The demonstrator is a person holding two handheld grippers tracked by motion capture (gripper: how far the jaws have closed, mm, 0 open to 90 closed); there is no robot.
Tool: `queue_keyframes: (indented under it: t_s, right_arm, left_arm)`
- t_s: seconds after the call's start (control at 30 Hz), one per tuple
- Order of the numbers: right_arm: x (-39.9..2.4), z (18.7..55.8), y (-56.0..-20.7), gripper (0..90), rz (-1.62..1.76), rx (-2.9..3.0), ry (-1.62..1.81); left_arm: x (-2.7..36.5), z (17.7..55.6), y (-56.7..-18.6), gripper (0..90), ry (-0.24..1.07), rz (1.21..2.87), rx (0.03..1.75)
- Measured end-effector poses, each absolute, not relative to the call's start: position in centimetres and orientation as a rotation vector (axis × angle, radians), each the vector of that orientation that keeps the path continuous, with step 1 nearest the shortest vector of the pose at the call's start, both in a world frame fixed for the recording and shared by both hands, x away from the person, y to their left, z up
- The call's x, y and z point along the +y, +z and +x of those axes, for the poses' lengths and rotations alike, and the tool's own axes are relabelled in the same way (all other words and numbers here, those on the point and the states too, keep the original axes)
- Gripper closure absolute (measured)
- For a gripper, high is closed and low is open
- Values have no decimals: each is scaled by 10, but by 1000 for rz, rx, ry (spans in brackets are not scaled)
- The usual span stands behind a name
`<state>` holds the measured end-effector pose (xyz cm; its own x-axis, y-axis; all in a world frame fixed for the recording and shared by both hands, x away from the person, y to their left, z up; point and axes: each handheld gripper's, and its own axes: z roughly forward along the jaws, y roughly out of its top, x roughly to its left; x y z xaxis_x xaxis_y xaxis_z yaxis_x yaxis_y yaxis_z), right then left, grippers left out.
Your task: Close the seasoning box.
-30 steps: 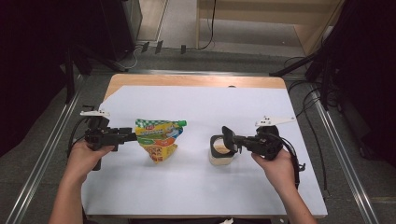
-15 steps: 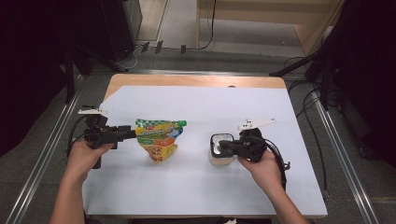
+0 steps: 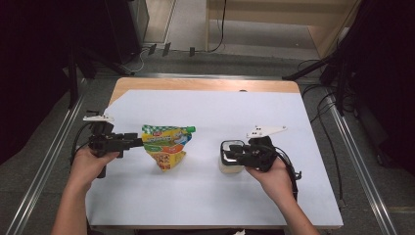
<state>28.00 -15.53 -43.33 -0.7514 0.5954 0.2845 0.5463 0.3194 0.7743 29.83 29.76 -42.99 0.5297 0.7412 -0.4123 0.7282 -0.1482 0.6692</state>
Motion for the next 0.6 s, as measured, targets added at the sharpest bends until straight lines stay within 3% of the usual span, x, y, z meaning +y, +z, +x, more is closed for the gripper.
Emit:
queue_keyframes:
  t_s: [0.23,0.6]
  right_arm:
    - [-178,285,-432,558,1129,2437,1458]
    - [-209,287,-431,495,1147,2346,1459]
  left_arm:
    - [296,299,-431,429,16,1895,1205]
    - [294,300,-432,429,23,1910,1198]
